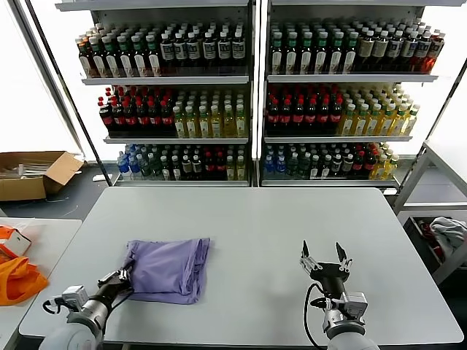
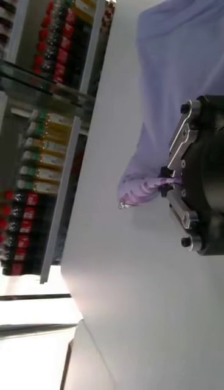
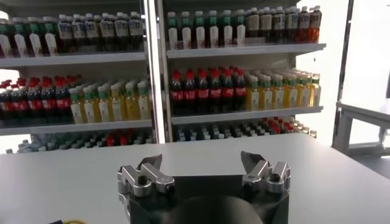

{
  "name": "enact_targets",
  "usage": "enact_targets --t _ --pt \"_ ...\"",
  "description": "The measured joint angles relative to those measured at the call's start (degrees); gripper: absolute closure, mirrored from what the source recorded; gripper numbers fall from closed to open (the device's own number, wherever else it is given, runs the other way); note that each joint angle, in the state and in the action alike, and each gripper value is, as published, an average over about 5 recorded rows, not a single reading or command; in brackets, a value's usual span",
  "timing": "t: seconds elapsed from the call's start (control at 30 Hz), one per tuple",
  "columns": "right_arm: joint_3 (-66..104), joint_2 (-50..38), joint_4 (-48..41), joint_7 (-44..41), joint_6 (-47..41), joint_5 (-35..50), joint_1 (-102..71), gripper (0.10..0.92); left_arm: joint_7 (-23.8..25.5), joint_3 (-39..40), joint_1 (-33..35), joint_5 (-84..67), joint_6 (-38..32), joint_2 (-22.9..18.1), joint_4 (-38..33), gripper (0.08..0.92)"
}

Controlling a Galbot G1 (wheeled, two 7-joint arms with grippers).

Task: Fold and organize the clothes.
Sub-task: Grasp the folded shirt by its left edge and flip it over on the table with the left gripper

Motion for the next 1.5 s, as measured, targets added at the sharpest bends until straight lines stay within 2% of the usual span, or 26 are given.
enact_targets --t 0.17,0.47,0.63,0.83,1.2,1.5 --pt "-0.5 -0.1 -0.5 0.0 0.0 0.3 0.7 0.203 0.8 -6.4 0.7 -0.7 0.6 4.2 0.0 0.902" --pt "-1.5 -0.2 -1.3 0.0 -0.1 0.5 1.7 0.203 2.5 -19.8 2.7 -2.1 0.9 15.4 0.0 0.902" --pt "-1.4 -0.1 -1.5 0.0 0.0 0.5 1.4 0.203 3.4 -22.9 3.4 -1.7 1.1 18.3 -3.1 0.902" --pt "-0.8 0.1 -1.2 0.0 0.0 0.4 0.7 0.203 4.0 -17.5 4.0 2.5 0.9 15.6 -8.5 0.902" --pt "-0.1 0.5 -0.6 -0.2 0.8 -1.0 -2.0 0.203 2.3 6.2 2.0 12.2 0.6 4.0 -7.5 0.902" --pt "-1.1 1.8 -1.0 -0.4 0.6 -2.3 -2.2 0.203 -0.3 14.9 -0.3 11.9 2.1 1.5 -9.7 0.902"
